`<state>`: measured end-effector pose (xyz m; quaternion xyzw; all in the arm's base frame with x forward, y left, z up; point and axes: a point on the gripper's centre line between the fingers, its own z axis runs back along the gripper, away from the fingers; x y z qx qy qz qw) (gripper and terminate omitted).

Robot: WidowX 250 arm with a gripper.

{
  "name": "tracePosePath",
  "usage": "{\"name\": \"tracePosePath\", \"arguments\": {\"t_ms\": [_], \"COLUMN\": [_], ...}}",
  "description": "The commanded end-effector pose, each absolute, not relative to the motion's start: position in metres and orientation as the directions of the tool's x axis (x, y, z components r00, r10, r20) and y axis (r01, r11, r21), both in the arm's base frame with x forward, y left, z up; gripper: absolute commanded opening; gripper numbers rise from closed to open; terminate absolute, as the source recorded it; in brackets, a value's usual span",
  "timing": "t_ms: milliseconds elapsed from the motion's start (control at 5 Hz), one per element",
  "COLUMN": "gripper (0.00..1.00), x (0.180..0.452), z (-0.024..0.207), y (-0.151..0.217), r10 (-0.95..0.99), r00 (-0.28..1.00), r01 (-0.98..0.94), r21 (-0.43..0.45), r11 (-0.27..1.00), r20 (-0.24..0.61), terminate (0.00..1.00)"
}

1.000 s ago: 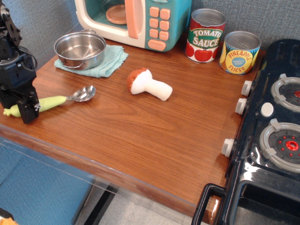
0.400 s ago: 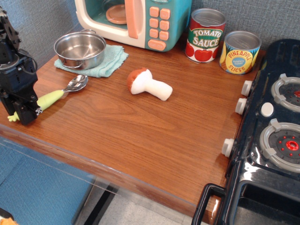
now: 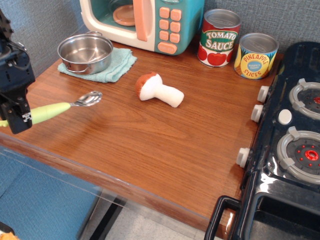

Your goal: Move the yellow spoon to the front right side of the table

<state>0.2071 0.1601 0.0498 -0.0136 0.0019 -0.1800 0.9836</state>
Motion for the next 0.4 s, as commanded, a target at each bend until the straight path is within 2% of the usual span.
{"name": "tracePosePath", "arguments": {"t_ms": [0, 200], "gripper": [0.0, 0.0], "x": [0.205, 0.217], "z": [0.077, 0.07], "y": [0.086, 0.036], "r10": [-0.34, -0.296], "r00": [0.933, 0.95], "r01": [0.346, 0.299], "r21": [-0.031, -0.019], "r11": [0.938, 0.954], "r20": [0.114, 0.104], "terminate": [0.0, 0.0]}}
